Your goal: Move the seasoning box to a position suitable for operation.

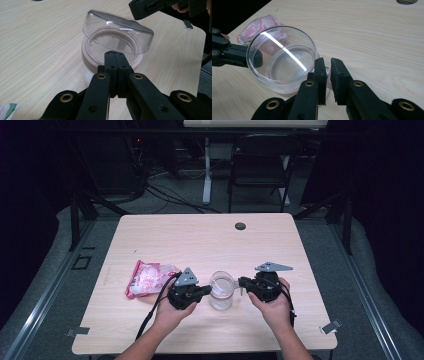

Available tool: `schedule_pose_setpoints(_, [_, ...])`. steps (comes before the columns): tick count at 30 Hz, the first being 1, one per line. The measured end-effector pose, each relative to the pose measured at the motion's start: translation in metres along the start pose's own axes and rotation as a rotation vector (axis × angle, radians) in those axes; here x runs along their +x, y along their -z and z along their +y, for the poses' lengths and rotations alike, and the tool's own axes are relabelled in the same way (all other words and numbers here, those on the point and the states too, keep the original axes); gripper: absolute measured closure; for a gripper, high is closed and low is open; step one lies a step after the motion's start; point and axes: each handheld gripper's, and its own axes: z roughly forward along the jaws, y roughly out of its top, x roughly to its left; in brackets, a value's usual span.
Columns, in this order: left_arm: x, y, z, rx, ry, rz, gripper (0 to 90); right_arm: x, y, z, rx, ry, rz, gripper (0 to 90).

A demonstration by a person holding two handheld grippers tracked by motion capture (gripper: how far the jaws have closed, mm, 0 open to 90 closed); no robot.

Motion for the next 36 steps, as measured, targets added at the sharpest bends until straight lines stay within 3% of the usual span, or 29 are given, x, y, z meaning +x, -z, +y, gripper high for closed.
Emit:
schedule_pose_setpoints(5, [0.0,0.001,0.003,-0.007,-0.005,0.0,90.0,0.0,0.005,-0.001,-0.005,0.014,-0.005,80.3])
schedule_pose_setpoints(10, [-0.001,0.0,0.007,-0.014,-0.015,-0.003,90.0,0.001,0.013,-0.004,-0.021,0.036,0.0,72.2])
schedule_pose_setpoints(21, [-0.004,-0.001,0.014,-0.024,-0.023,-0.005,90.0,0.017,0.026,-0.006,-0.029,0.156,0.035,53.0])
schedule_pose_setpoints(36, [-0.006,-0.002,0.022,-0.032,-0.021,-0.003,90.0,0.036,0.027,-0.009,-0.046,0.264,0.048,46.1])
